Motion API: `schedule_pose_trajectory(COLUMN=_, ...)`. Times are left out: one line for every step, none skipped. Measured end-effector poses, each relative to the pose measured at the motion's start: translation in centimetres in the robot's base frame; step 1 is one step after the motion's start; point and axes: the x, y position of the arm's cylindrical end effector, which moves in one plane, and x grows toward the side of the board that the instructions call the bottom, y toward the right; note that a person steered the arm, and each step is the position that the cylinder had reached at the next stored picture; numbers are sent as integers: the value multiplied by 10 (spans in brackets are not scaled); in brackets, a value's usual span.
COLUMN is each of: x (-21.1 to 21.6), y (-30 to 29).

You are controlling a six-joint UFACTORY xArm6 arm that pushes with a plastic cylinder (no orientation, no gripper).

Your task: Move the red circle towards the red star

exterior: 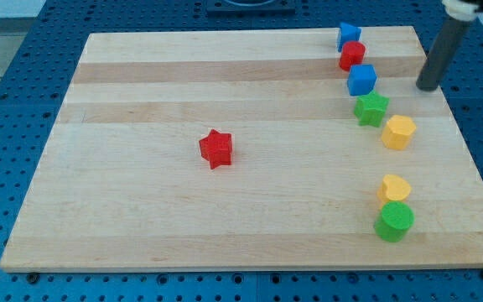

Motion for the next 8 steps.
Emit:
schedule_pose_trajectory(x=-38, y=-2)
schedule_pose_trajectory(x=-54, y=-28)
schedule_pose_trajectory(x=-44, y=-64)
schedule_pose_trajectory(x=-39, y=-111)
schedule_pose_trajectory(x=-49, y=-108)
schedule_pose_trajectory(x=-59, y=-119)
schedule_pose_trajectory(x=-55, y=-167)
schedule_pose_trajectory(x=-56, y=-206)
